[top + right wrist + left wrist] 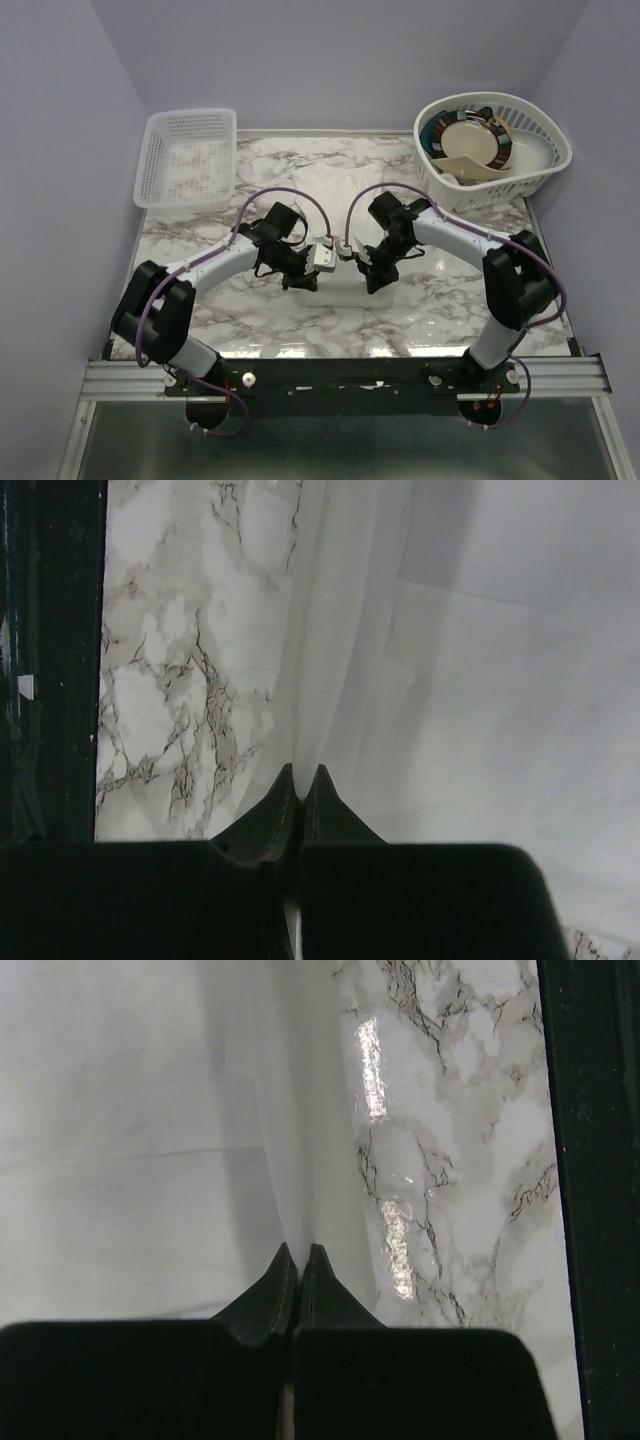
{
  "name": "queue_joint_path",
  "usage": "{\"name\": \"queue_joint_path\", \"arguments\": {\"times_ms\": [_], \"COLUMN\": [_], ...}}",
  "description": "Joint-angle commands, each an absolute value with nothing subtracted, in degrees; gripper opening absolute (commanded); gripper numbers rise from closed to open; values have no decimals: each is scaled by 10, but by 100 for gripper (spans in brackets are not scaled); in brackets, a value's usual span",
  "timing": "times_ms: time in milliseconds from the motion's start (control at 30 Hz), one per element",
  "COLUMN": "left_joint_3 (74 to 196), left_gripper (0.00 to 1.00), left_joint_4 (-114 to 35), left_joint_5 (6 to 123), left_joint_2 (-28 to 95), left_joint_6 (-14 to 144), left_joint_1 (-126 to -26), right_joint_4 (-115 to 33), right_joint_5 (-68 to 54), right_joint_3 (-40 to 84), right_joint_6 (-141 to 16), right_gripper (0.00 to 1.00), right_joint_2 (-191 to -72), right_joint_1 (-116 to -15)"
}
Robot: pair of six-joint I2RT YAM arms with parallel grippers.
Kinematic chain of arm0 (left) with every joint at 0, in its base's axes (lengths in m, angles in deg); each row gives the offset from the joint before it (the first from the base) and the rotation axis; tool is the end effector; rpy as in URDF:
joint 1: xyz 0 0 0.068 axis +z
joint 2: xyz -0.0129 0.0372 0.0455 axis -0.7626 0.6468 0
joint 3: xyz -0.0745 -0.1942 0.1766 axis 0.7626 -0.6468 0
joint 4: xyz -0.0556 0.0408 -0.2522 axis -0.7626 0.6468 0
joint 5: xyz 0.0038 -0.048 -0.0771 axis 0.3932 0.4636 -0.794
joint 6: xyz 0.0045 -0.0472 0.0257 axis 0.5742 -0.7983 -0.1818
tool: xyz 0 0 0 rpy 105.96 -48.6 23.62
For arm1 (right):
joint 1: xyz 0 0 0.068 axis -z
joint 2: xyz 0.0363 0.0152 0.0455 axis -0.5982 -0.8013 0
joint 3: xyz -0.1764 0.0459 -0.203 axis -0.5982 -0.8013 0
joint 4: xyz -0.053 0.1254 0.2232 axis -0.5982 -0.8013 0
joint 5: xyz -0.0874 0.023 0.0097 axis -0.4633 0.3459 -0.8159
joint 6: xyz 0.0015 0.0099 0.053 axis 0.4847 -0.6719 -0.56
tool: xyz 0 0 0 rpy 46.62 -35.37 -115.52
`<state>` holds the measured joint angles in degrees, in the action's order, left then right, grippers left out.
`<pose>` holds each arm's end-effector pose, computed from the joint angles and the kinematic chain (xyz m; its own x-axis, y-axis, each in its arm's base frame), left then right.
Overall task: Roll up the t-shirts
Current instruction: Roll the T-shirt to the center of the board.
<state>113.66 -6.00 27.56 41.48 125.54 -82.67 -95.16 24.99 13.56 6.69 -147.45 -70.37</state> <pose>0.2139 -0.1689 0.2046 -0.0106 0.6435 -0.7654 0.9916 -0.0919 -0.0909 0.2417 0.1880 0.2044 0.0406 -0.7954 -0.6048 -0.9567 -0.2056 0.2061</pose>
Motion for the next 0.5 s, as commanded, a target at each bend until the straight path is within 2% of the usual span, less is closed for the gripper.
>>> {"name": "queue_joint_path", "arguments": {"times_ms": [0,267,467], "left_joint_3": [1185,1280,1287], "left_gripper": [0,0,0], "left_joint_4": [51,137,141], "left_joint_5": [246,243,245], "left_joint_2": [484,579,597], "left_joint_6": [1337,1409,1419], "left_joint_1": [-791,-762,-754], "right_joint_4": [-1077,-1099,-1112], "right_joint_5": [266,258,246], "right_joint_3": [181,225,253], "right_joint_6": [130,148,148], "right_gripper": [6,7,8], "right_joint_2": [-1545,-1598,-1641], "right_joint_1": [-678,-667,-664]}}
